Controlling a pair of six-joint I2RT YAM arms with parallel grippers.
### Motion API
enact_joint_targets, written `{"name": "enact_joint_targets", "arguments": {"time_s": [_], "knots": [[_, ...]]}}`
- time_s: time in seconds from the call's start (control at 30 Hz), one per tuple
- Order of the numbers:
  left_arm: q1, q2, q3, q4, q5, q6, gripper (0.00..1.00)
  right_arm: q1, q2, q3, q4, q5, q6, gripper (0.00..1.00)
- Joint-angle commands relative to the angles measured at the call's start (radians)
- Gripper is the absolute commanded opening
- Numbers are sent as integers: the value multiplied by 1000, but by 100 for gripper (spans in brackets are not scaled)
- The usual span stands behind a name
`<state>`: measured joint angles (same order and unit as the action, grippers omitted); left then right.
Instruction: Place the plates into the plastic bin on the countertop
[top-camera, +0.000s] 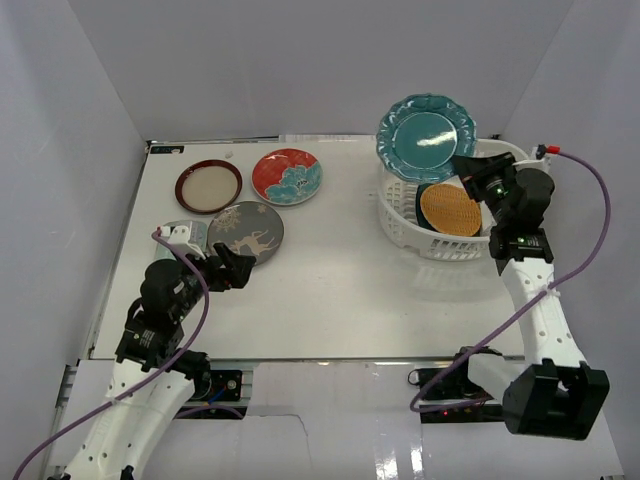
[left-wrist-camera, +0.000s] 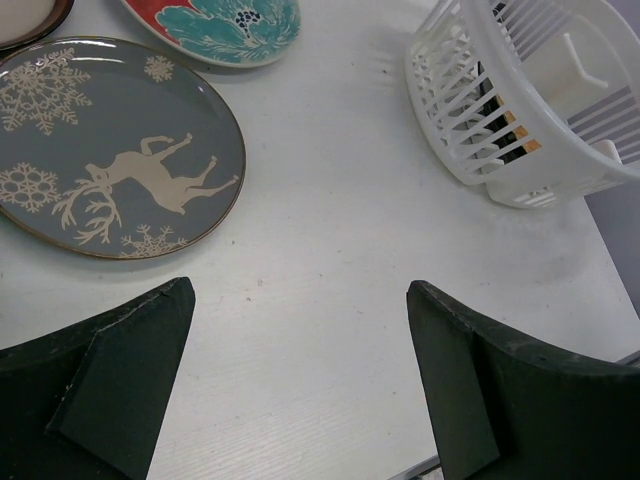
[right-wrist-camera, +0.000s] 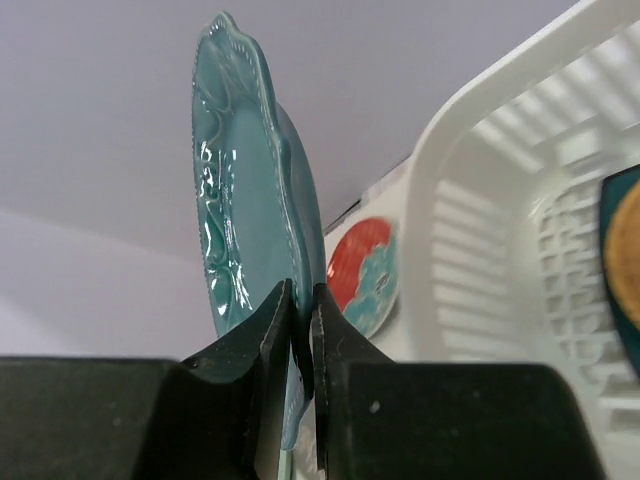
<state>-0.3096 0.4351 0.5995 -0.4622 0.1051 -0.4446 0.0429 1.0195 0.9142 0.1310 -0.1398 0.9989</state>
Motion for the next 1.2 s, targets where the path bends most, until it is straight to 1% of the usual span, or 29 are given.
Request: {"name": "enact_joint_targets", "arguments": {"time_s": [0.0,0.17,0.33,0.47,0.67,0.9,1.0,1.1,1.13,1.17], "knots": [[4,-18,0,22,12,10,98,-165,59,66,127,-170,56,8],[4,-29,-1,20,15,12,98,-279,142,57,124,-219,49,8],[3,-32,-1,22,16,11,98,-343,183,41,70,-199,-17,8],[1,-30,0,20,16,11,98,-347,214,32,10,-169,-72,8],[1,-27,-1,23,16,10,98,-348,223,-23,-25,-126,-121,8],[3,-32,-1,22,15,9,98,-348,269,-31,-68,-103,-174,8],[3,-32,-3,22,15,10,98,-348,278,-31,-85,-77,-207,14],[3,-35,-3,22,15,9,98,-348,287,-29,-105,-54,-226,31],[3,-36,-3,22,13,10,98,-348,290,-29,-111,-49,-229,44],[3,-35,-1,22,13,9,98,-348,292,-26,-117,-43,-238,50]]}}
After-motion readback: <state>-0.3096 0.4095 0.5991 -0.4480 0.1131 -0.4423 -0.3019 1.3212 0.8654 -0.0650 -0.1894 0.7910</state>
